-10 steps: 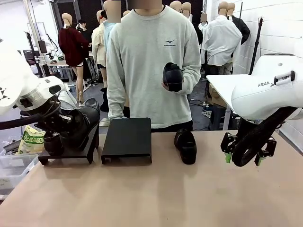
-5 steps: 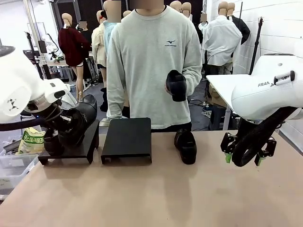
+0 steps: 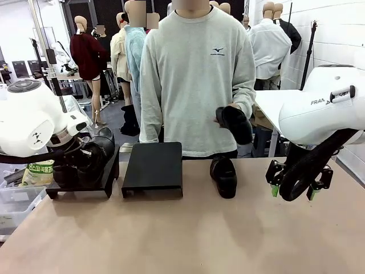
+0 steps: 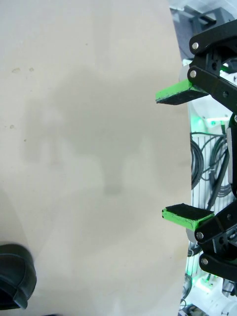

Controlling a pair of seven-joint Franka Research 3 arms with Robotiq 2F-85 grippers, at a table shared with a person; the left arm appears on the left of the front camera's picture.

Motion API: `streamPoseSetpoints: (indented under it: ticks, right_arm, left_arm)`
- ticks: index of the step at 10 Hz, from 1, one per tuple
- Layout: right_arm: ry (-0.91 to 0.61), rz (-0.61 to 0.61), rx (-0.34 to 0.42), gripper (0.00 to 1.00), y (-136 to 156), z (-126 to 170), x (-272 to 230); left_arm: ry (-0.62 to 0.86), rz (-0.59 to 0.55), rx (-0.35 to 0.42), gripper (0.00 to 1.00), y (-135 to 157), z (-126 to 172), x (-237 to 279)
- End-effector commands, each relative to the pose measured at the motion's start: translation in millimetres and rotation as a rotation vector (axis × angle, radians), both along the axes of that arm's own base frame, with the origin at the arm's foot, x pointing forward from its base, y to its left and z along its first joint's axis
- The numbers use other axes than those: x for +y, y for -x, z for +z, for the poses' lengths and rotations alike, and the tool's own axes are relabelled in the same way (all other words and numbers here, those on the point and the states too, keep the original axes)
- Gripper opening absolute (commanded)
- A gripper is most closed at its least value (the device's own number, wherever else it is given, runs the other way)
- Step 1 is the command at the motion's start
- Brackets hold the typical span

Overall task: Organize the shoes by placing them on the stand.
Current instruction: Place the Shoe from the middle of the table onto the Shoes Stand.

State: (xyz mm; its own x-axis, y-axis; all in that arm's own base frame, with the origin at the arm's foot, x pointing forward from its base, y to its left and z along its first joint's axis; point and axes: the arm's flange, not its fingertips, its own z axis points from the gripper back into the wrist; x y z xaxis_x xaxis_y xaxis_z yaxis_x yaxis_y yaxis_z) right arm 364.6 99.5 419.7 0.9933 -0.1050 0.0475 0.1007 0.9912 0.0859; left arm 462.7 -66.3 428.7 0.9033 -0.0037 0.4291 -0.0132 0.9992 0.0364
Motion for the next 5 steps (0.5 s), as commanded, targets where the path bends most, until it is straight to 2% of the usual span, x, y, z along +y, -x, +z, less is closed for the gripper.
streamPoseSetpoints:
  ticks: [1, 5]
  right_arm:
    - [0.013, -0.006, 0.003, 1.0, 1.1, -0.2, 0.5]
    - [0.013, -0.006, 0.003, 1.0, 1.1, -0.2, 0.5]
  left_arm:
    - [0.019, 0.026, -0.027, 0.0, -8.9, 11.3, -4.5]
    - [0.021, 0.057, -0.015, 0.0, -25.4, -3.8, -3.6]
